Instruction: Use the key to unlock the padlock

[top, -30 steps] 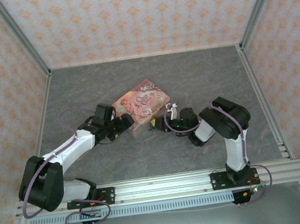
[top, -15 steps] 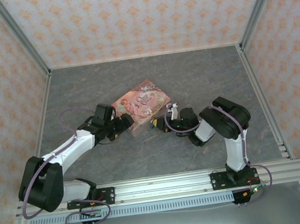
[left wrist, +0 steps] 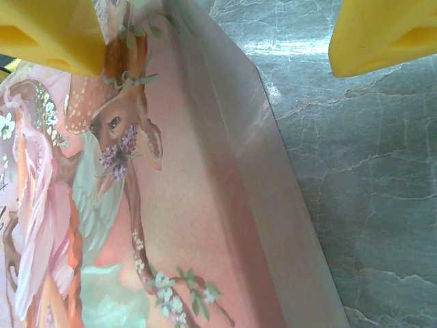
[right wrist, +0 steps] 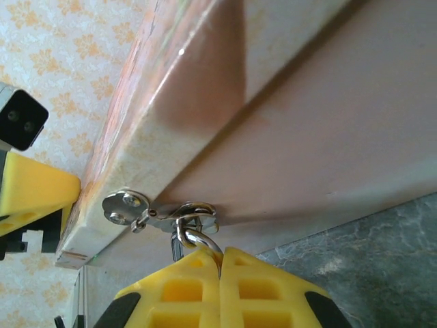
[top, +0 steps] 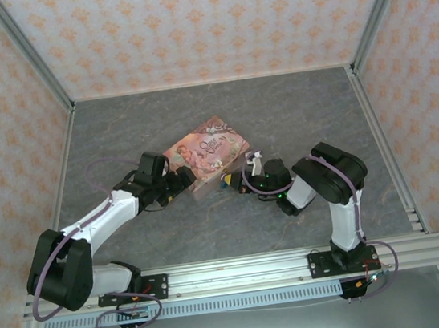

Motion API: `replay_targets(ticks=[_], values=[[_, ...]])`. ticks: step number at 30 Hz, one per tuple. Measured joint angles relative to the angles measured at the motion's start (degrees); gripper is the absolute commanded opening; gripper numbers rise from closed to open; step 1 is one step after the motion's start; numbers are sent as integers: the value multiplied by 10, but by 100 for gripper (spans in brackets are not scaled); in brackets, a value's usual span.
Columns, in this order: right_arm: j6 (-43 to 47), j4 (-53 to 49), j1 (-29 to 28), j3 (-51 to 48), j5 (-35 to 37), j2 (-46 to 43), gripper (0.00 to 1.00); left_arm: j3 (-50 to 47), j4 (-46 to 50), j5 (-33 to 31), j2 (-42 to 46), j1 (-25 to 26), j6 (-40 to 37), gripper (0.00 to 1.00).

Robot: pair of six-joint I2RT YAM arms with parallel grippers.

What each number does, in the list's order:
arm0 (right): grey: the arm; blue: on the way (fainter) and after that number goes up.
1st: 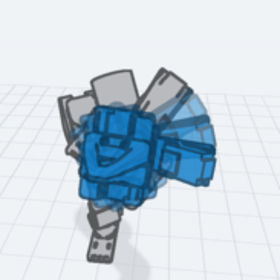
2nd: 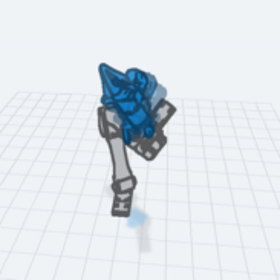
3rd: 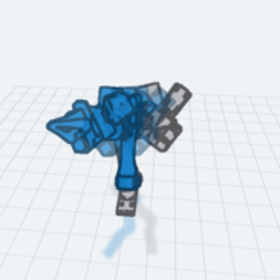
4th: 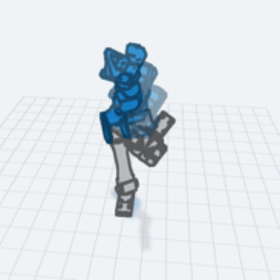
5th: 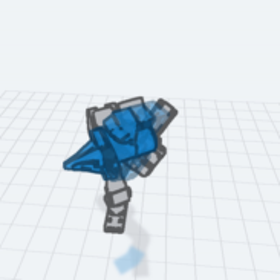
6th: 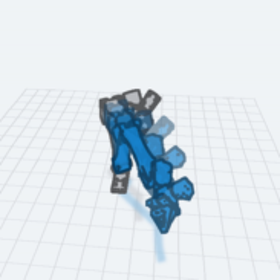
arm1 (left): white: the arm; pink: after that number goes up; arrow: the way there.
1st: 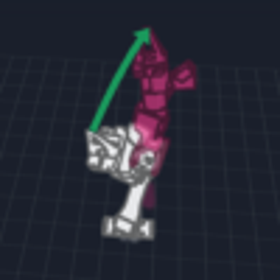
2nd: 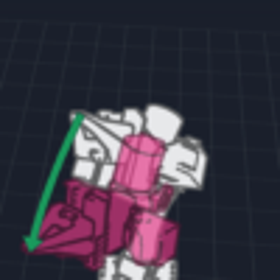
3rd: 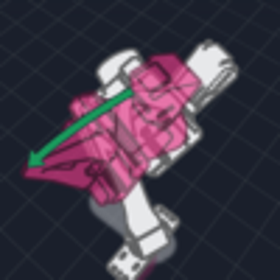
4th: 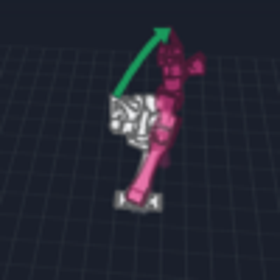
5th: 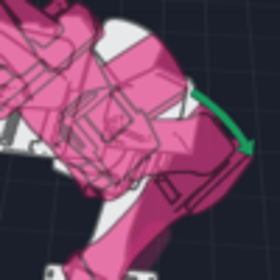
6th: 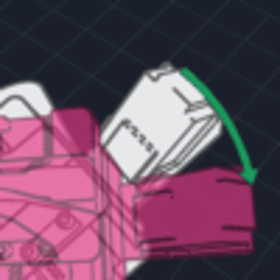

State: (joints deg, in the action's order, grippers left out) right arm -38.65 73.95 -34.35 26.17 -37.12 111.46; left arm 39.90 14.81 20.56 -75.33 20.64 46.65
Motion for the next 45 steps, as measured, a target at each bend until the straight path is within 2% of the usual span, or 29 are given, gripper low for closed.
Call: replay_targets(ticks=[22, 45], values=[[-106, 0, 0, -7, 62, -28, 0, -3, -5, 0, 0, 0, 0, 85], [-126, 19, 21, 1, 107, -23, 0, -11, 3, -4, 15, 0, 0, 86]])
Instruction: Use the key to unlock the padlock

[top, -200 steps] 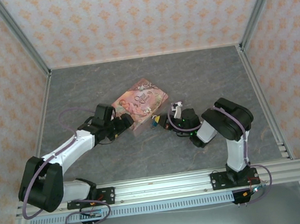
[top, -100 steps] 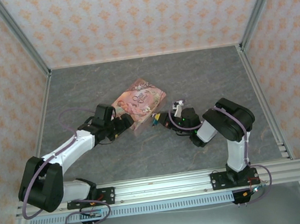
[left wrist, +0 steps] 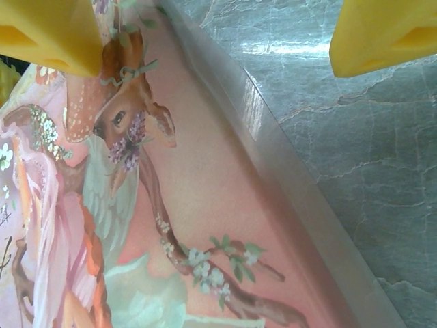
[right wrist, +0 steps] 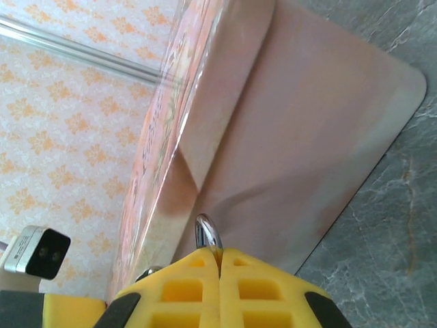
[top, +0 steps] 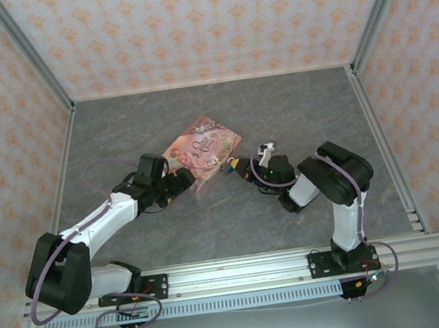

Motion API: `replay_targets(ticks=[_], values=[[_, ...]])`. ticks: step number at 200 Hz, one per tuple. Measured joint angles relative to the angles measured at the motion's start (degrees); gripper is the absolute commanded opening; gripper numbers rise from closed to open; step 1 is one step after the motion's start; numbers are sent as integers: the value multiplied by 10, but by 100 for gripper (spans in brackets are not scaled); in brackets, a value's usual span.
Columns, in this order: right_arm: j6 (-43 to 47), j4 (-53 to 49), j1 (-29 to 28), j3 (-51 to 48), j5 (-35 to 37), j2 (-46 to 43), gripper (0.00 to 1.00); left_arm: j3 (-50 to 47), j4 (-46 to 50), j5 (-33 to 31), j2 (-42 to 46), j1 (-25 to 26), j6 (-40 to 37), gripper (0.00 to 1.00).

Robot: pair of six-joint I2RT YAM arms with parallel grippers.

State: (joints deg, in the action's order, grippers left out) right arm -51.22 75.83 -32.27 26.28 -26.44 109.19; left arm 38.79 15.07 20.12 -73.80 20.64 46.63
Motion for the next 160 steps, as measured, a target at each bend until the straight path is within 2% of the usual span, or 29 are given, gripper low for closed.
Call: replay_targets(ticks=[36, 78, 100, 160], values=[[9, -15, 1, -8, 8, -26, 0, 0, 6, -6, 4, 0, -2, 86], [44, -86, 1, -49, 25, -135, 0, 0, 8, -6, 4, -11, -15, 86], [68, -176, 1, -59, 29, -230, 0, 3, 8, -7, -1, -28, -27, 86], [146, -500, 1, -48, 30, -512, 0, 56, 10, -27, -56, -62, -74, 86]])
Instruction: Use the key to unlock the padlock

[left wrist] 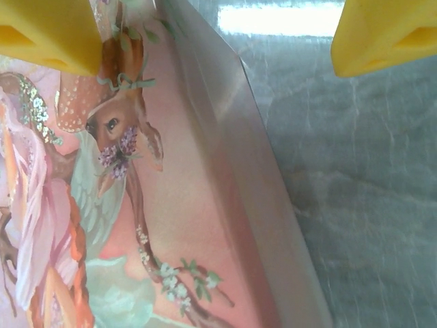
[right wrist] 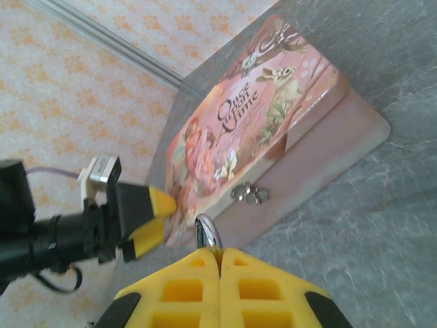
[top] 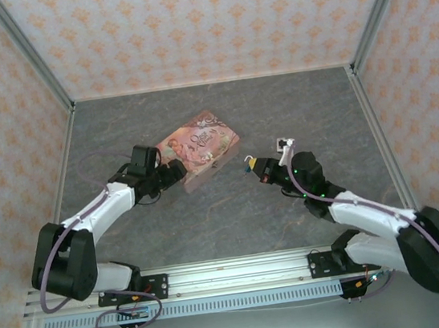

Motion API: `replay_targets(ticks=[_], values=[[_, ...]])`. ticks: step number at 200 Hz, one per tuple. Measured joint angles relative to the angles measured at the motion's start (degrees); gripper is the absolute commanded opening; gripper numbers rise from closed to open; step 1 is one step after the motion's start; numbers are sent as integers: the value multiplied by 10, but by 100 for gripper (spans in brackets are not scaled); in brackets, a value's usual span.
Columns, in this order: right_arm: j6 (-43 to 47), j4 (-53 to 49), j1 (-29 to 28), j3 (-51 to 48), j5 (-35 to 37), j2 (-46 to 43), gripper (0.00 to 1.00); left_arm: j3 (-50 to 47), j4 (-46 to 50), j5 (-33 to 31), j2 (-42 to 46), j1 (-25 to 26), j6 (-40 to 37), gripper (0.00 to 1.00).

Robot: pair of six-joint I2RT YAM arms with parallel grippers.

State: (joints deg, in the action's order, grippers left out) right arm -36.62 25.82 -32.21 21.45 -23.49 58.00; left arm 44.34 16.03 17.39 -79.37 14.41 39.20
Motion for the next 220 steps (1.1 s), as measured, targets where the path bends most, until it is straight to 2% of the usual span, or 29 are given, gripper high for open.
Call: replay_targets(ticks=[43, 85, 107, 139, 190, 220], values=[[41, -256, 0, 56, 6, -136, 0, 17, 3, -30, -5, -7, -22, 87], [70, -434, 0, 137, 3, -145, 0, 18, 9, -86, 83, -10, -29, 91], [74, -512, -9, 162, 1, -106, 0, 1, -3, -114, 166, -10, -27, 100], [72, -571, -50, 174, 1, -27, 0, -25, 1, -146, 246, -10, -23, 100], [58, -579, -148, 245, 26, 156, 0, -44, 40, -160, 298, -10, -31, 100], [51, -560, -169, 283, 31, 241, 0, -66, 46, -160, 319, -10, -31, 100]])
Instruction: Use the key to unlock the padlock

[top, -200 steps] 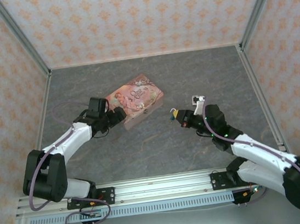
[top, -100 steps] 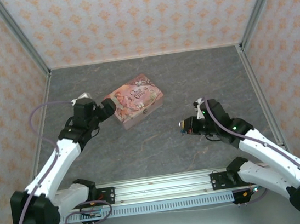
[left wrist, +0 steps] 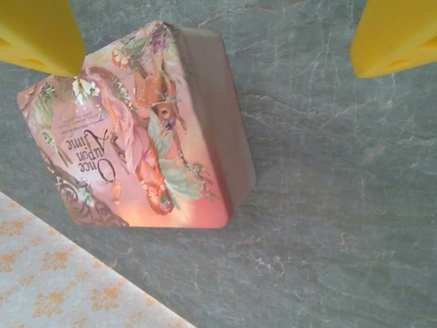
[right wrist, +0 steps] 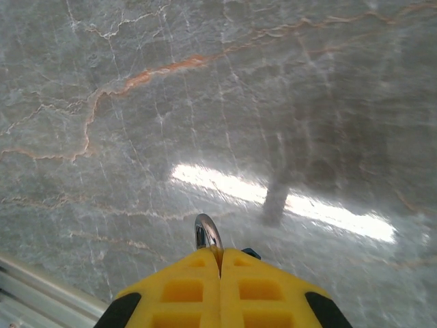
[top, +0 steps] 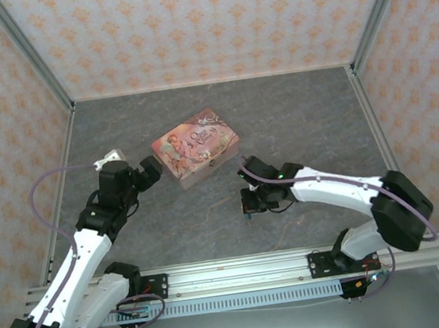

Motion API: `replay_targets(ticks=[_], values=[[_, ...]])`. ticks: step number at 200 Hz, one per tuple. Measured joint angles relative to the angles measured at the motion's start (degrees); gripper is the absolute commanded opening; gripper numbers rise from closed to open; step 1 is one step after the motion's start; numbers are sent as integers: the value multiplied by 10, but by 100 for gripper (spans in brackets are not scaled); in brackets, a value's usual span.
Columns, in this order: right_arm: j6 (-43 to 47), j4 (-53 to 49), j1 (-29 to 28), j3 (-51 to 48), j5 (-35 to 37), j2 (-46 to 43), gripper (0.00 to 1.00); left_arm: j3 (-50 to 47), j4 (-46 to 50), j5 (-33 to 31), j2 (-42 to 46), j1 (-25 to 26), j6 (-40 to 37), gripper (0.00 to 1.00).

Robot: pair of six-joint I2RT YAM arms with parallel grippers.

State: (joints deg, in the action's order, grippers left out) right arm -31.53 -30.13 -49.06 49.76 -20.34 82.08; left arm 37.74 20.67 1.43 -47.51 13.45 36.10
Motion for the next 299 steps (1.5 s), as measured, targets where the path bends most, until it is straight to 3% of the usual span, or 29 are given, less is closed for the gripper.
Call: replay_targets(ticks=[79, 139, 168, 209, 241, 263, 299], values=[[-15, 73, -7, 44, -3, 128, 0, -20, 26, 3, 33, 0, -2, 100], [-13, 114, -8, 44, 12, 140, 36, -31, 33, 19, 42, 0, 0, 100], [0, 102, -8, 43, 59, 84, 50, -30, 47, 21, 56, 0, -2, 100], [42, 93, 9, 23, 162, -71, 70, -6, 71, -8, 68, 0, -48, 100], [90, 135, 103, -59, 215, -213, 88, 8, 59, -101, 91, 0, -114, 100], [124, 156, 180, -102, 248, -274, 100, -30, -12, -147, 112, 0, -154, 100], [204, 208, 251, -153, 269, -308, 99, -152, -133, -189, 129, 0, -217, 100]])
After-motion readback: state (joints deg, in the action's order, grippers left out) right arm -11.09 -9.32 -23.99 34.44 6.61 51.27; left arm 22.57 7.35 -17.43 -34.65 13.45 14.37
